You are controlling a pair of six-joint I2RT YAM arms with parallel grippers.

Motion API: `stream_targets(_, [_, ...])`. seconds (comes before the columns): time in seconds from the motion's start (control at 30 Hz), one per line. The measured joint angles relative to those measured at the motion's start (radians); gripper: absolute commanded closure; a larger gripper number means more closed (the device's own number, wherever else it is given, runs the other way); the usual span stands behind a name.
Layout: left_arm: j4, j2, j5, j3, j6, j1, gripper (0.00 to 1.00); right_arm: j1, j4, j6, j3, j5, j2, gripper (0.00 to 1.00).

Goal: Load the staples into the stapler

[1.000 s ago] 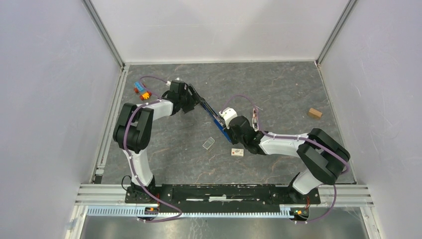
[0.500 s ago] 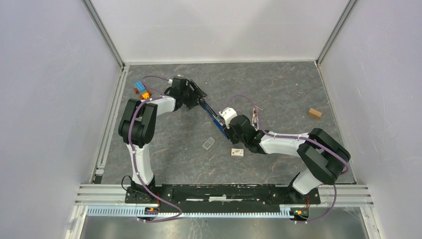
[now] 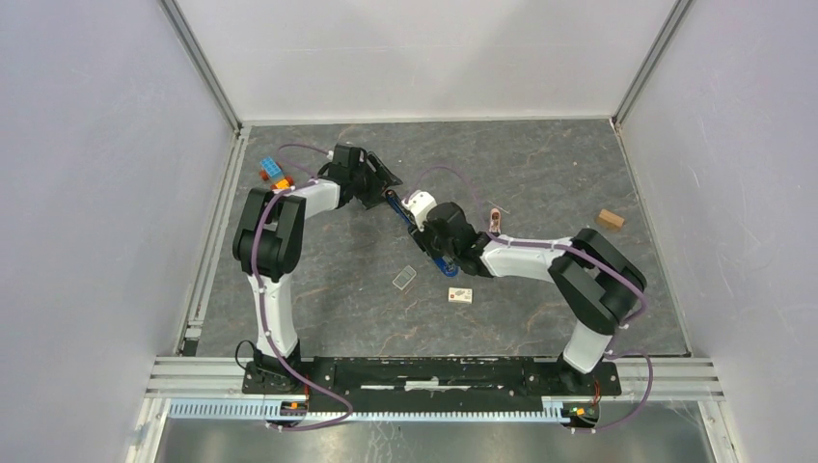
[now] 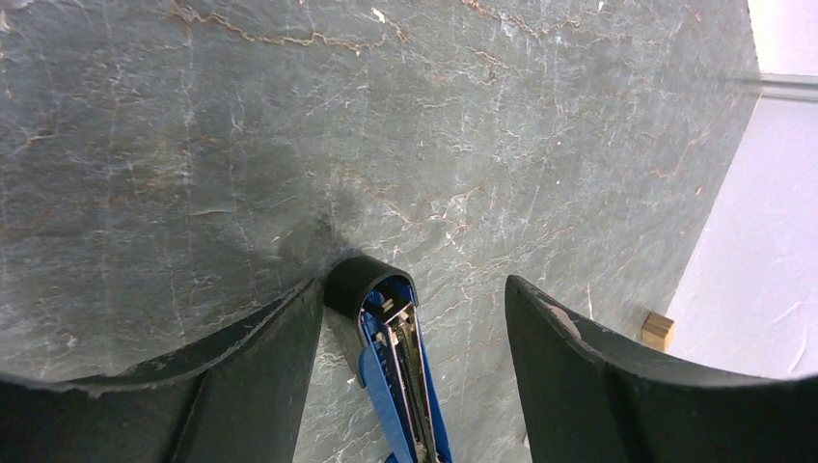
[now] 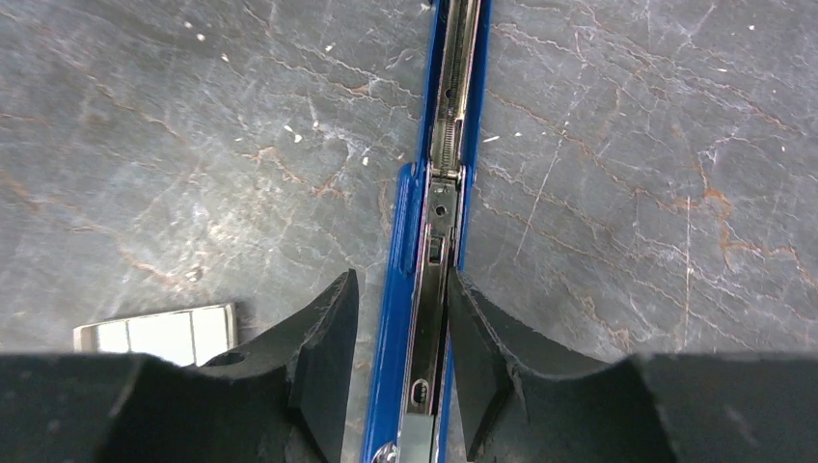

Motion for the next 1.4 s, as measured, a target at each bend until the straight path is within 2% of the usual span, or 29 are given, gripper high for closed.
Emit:
stream_targets(0.17, [0.008,0.005,0.031,-0.001,-0.036,0.006,0.25,-0.011,0.021,-0.035,0.069,-0.012,0.097,0.5])
stream_targets(0.37, [0.022,0.003,0.049,-0.016,-0.056,0.023,0.26,-0.033,0.032,-0.064,0.209,-0.034,0.215,0.51])
stream_targets(0.63, [-0.031,-0.031,0.067,-0.043,-0.059,0.057,0.27,-0.055,0.039,-0.093,0.29,-0.057,0.293,0.54])
stream_targets(0.77, [-0.041,-0.073,0.068,-0.096,-0.056,0.075,0.26,-0.059,0.056,-0.103,0.314,-0.06,0.322,0.6])
stream_targets(0.97, [-0.056,-0.154,0.067,-0.195,-0.044,0.082,0.25,-0.064,0.052,-0.11,0.337,-0.061,0.363,0.58])
stream_targets(1.07, [-0.058,-0.171,0.068,-0.216,-0.042,0.085,0.25,-0.064,0.043,-0.117,0.368,-0.06,0.389,0.64])
stream_targets(1.17, [-0.044,-0.178,0.079,-0.232,-0.042,0.09,0.25,-0.064,0.046,-0.116,0.374,-0.059,0.394,0.8])
stream_targets(1.4, [0.119,-0.178,0.164,-0.301,-0.044,0.103,0.15,-0.064,0.055,-0.118,0.373,-0.074,0.394,0.89])
